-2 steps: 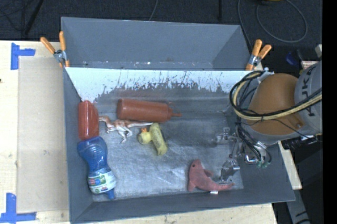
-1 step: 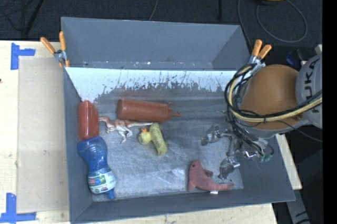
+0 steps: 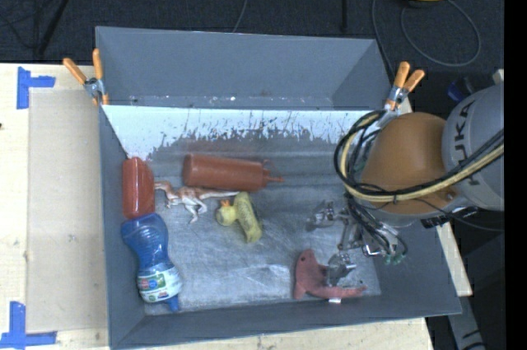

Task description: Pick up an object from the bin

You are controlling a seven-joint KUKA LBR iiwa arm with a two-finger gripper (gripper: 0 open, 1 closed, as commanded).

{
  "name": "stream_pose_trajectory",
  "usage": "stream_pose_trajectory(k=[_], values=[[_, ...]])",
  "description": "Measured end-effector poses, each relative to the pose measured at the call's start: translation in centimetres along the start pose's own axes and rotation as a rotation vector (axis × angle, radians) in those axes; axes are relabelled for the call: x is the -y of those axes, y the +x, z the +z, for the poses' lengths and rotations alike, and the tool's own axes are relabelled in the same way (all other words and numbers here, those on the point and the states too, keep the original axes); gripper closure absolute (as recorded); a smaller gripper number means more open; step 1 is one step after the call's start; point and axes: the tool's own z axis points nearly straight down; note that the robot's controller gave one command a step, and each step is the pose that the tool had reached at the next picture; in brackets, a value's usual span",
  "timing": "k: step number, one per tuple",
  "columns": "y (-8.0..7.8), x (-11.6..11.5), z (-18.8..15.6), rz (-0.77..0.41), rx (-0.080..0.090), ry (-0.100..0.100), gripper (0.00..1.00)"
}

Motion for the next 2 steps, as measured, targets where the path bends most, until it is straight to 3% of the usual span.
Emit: stream_pose_trajectory(k=[1,2], values=[[-1.4,1.2,2.7,0.034,-0.012,-0.003,0.0],[-0.4,-1.9,3.5,0.0,-0.011,0.0,0.0]])
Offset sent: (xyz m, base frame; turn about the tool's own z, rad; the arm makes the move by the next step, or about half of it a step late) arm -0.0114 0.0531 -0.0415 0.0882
